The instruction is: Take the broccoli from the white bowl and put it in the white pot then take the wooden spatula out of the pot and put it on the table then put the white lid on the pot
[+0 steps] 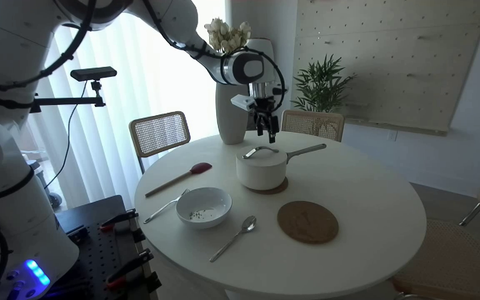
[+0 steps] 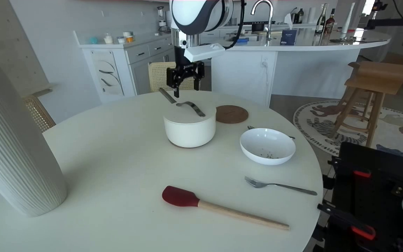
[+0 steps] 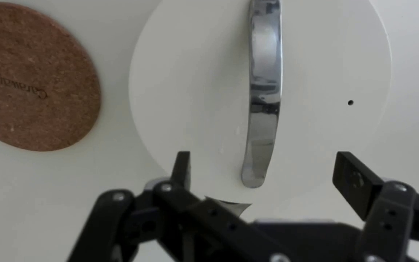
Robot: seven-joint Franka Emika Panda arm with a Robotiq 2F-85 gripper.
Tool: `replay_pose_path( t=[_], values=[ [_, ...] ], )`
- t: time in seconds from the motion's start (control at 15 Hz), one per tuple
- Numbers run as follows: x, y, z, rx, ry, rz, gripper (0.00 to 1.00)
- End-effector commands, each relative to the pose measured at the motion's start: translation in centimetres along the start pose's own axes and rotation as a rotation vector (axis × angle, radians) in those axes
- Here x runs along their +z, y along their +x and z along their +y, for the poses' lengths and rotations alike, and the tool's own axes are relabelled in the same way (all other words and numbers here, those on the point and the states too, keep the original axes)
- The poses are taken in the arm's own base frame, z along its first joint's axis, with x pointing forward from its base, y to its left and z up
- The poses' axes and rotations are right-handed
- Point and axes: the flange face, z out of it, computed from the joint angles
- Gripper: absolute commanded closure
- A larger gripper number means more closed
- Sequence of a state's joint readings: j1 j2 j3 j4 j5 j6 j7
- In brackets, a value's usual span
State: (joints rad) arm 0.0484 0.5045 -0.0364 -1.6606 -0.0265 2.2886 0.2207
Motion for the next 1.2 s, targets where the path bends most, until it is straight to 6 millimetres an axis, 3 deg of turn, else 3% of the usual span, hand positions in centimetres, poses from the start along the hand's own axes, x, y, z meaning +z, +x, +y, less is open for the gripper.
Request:
replay_pose_path(
  t=[0.0, 0.6, 1.0, 1.07, 1.13],
  values=[
    [-3.1, -1.1, -0.4, -0.020, 0.017, 0.019, 0.00],
    [-7.9, -7.0, -2.0, -0.063, 0.048, 0.027, 0.00],
    [-10.7, -11.2, -1.3, -0.081, 0.035, 0.024, 0.00],
    [-9.5, -9.1, -1.8, -0.061, 0.037, 0.028, 0.00],
    [-9.9, -9.7, -1.6, -0.061, 0.037, 0.029, 0.00]
  ],
)
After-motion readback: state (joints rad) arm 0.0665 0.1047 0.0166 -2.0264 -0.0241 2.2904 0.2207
